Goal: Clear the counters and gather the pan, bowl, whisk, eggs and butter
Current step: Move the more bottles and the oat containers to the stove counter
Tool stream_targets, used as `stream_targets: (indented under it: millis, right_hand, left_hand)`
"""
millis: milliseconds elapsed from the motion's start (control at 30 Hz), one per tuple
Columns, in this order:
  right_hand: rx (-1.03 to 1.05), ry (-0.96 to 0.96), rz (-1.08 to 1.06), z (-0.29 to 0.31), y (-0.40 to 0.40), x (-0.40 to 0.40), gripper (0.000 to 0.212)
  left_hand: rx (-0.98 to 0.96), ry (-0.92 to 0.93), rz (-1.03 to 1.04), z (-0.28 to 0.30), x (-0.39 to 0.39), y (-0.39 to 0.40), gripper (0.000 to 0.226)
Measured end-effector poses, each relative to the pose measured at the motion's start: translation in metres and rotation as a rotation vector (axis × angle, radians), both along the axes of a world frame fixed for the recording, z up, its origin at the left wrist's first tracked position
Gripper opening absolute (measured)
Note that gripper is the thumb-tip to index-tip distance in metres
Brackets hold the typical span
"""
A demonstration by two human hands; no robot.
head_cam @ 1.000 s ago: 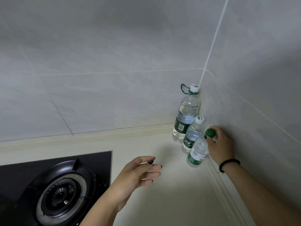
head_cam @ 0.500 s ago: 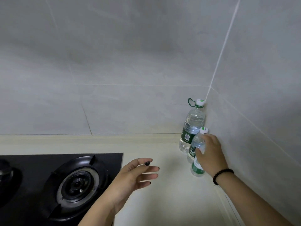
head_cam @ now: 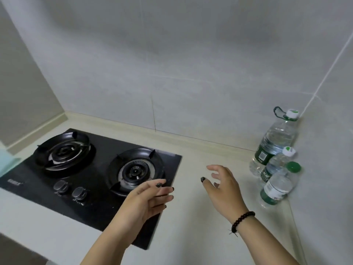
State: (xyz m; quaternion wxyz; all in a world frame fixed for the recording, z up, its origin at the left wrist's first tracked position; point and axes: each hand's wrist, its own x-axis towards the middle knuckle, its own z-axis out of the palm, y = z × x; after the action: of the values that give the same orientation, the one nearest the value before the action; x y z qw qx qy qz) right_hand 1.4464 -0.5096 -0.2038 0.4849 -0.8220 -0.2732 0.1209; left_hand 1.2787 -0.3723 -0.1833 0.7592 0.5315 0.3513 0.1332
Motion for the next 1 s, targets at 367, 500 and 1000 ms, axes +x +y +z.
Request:
stream_targets:
  millis: [367, 500, 1000]
  right_hand:
    - [0.015, 0.132, 0.336, 0.037, 0.065, -0.115, 0.027]
    - [0.070, 0.237, 0.442, 0.052, 0.110, -0.190, 0.026]
    - [-0.004, 0.382, 0.858, 0.046, 0.265, -0.435, 0.024]
  left_hand:
    - [0.080, -0.054, 0.217, 0.021, -0.136, 0.043, 0.024]
    - [0.101, -0.049, 0.299, 0.026, -0.216, 0.072, 0.024]
    - [0.061, -0.044, 0.747, 0.020, -0.481, 0.131, 0.022]
